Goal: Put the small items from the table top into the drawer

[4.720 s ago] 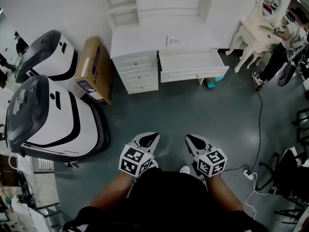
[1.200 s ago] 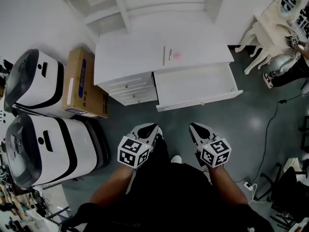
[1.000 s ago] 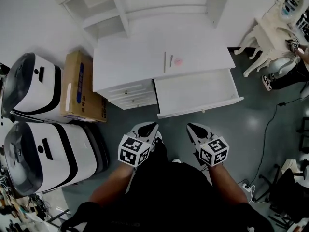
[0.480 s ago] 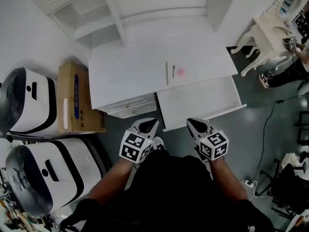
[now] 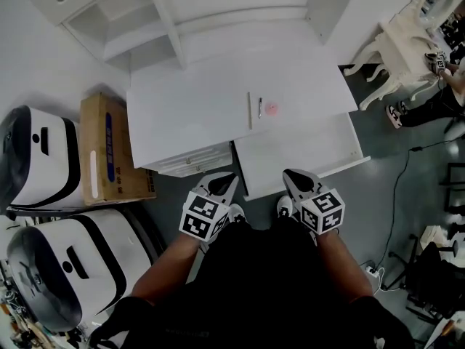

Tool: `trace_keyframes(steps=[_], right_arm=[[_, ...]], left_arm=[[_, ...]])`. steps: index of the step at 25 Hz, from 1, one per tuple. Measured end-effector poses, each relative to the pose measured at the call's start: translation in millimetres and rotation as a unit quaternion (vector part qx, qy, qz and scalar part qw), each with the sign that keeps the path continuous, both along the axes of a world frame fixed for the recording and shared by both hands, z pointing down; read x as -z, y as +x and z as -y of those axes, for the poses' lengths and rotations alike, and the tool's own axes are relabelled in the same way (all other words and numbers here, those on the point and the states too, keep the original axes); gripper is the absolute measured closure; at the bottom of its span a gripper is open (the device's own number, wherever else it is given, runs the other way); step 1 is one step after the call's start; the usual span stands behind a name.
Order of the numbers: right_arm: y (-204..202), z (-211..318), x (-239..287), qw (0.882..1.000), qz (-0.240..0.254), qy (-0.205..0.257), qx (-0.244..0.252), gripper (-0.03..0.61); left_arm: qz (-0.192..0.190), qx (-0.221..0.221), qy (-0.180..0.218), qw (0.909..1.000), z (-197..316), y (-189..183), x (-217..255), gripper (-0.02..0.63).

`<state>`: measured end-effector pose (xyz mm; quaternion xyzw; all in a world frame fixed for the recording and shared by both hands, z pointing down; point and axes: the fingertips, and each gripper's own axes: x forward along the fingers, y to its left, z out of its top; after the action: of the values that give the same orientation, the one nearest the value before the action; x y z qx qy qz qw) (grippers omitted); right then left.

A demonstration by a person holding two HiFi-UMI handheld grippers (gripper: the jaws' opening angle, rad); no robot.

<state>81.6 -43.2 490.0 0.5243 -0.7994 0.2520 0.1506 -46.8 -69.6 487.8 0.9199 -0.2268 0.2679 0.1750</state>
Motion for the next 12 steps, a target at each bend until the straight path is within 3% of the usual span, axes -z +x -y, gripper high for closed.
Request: trace_keyframes(steps=[12], right_arm=[[26, 38, -11, 0.997, -0.004, -0.009, 0.083, 0.549]], left_arm=[[0.013, 0.100, -0.002, 0.9949, 21, 11, -7, 0.603]])
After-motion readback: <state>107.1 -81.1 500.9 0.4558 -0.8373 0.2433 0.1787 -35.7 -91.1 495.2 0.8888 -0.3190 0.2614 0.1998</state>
